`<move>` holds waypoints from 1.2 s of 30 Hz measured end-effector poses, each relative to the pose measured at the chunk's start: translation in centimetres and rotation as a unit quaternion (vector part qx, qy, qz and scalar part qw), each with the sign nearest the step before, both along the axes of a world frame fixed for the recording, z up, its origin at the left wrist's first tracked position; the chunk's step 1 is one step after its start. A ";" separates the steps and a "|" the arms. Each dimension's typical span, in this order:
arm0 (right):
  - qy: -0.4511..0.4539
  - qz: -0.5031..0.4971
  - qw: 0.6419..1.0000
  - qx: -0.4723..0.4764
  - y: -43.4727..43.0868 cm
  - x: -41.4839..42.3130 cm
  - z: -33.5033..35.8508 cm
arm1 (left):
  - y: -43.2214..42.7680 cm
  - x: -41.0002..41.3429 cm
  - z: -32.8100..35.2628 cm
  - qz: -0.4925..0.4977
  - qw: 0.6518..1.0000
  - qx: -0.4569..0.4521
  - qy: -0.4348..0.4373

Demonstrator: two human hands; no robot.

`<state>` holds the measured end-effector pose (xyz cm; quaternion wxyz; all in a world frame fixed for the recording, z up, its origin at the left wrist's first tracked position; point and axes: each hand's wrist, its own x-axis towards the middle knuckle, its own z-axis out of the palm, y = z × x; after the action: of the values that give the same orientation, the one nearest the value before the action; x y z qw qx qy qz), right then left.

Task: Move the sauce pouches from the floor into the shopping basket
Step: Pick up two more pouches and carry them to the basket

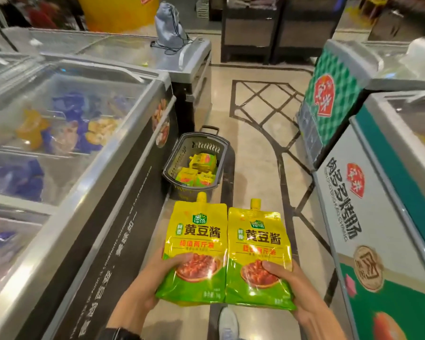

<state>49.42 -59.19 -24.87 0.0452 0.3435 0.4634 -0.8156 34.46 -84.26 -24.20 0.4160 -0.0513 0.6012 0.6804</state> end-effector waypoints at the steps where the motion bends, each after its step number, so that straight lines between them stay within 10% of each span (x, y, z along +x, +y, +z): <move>1: 0.000 0.004 1.000 -0.004 1.1 -1.5 0.2 | 1.0 -1.3 0.1 0.002 1.000 -0.005 0.001; 36: -0.064 0.015 0.997 -0.027 18.0 -50.6 -8.4 | 16.9 -49.7 -7.8 -0.010 0.996 -0.052 -0.071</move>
<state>-1.20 -41.19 -33.30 0.0962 0.3868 0.4425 -0.8033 -15.26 -67.34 -31.96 0.4610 -0.1155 0.6051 0.6387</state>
